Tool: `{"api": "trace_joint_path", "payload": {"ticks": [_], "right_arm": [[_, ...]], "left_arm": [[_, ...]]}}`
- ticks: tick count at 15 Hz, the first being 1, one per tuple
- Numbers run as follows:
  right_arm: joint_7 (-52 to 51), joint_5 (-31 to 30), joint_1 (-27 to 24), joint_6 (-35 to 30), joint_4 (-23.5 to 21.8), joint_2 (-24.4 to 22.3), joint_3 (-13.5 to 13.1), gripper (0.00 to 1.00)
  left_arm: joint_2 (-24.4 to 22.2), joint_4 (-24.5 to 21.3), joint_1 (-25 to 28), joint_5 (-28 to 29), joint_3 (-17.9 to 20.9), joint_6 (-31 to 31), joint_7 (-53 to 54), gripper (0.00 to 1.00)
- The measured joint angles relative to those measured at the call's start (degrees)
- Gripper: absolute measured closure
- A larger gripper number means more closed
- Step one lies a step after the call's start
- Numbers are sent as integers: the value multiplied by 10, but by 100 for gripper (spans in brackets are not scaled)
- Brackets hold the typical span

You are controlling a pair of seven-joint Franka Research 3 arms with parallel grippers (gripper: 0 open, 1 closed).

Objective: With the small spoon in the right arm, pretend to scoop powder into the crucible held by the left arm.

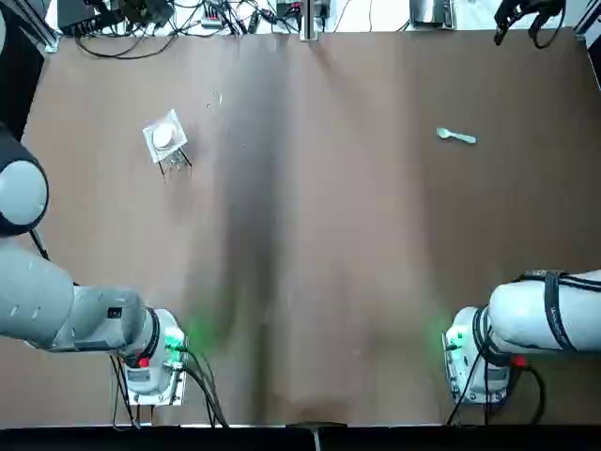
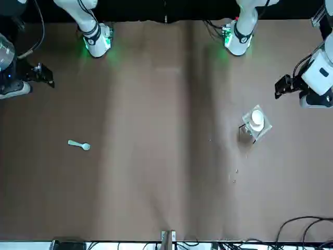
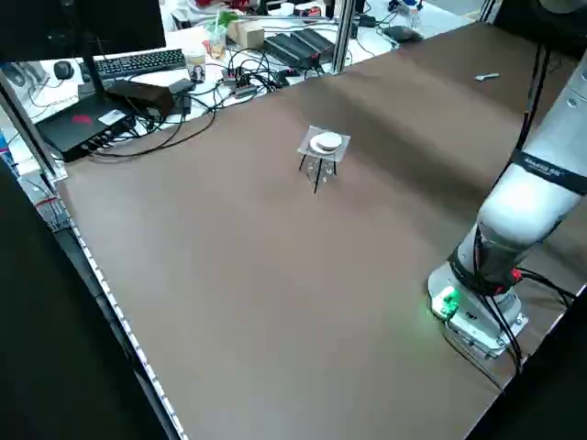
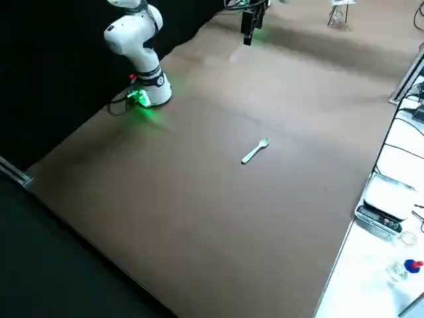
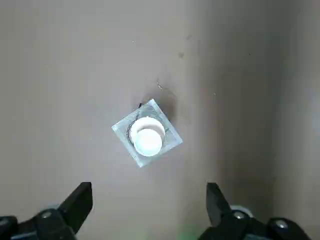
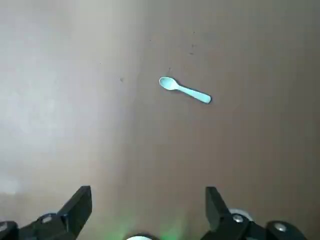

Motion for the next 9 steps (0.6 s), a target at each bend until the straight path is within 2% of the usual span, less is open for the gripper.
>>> {"api": "trace_joint_path", "payload": {"ticks": [6, 9], "right_arm": [[0, 0, 0, 0, 0, 0, 0, 0], [0, 0, 0, -1, -3, 0, 1, 0]], "left_arm": [[1, -2, 8, 0, 2, -1, 0, 0], [9, -20, 62, -18, 2, -5, 14, 0]]}}
